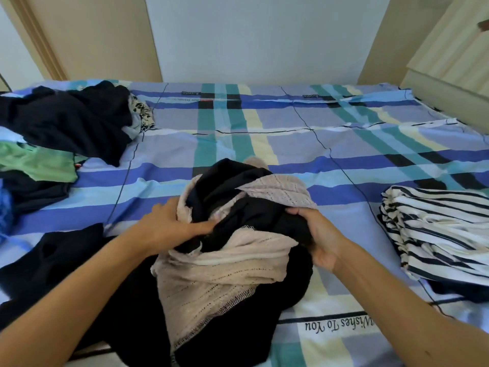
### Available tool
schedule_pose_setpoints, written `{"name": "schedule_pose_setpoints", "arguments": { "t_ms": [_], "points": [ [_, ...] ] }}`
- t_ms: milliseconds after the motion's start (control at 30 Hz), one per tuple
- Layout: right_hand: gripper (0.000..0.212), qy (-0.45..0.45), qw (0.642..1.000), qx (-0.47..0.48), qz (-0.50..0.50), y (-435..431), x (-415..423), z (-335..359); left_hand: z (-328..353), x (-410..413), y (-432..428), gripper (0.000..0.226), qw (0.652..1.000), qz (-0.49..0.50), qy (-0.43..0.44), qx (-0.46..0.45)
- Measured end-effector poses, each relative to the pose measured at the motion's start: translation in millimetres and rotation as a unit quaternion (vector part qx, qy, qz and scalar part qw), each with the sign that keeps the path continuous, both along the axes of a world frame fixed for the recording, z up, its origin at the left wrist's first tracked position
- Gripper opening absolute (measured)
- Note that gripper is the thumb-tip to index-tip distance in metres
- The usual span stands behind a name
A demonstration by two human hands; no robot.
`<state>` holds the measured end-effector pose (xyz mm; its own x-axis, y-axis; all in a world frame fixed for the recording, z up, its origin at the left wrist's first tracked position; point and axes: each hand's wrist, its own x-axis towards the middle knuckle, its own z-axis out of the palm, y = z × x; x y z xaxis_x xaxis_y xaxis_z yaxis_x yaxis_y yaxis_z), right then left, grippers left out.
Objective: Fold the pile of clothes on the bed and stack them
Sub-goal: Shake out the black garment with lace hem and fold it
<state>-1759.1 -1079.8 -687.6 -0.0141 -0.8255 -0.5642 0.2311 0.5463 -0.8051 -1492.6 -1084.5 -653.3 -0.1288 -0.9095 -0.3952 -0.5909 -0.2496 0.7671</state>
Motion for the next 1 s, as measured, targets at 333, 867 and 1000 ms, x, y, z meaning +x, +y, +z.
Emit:
{"name": "schedule_pose_setpoints", "arguments": {
  "t_ms": [333,867,1000],
  "points": [
    [0.021,-0.067,0.990,-0.110,0.052,7,7,18,-1,-31,11,0.023,0.878,0.130,0.438,0.146],
    [0.047,0.129,0.974,-0.097,0.161,-3,3,13,25,-37,9,0.038,0.786,0.141,0.602,-0.011],
    [0.047,-0.007,0.976,-0.028,0.218,14,5,25,27,-43,9,0.042,0.774,0.136,0.619,-0.006]
  ]
}}
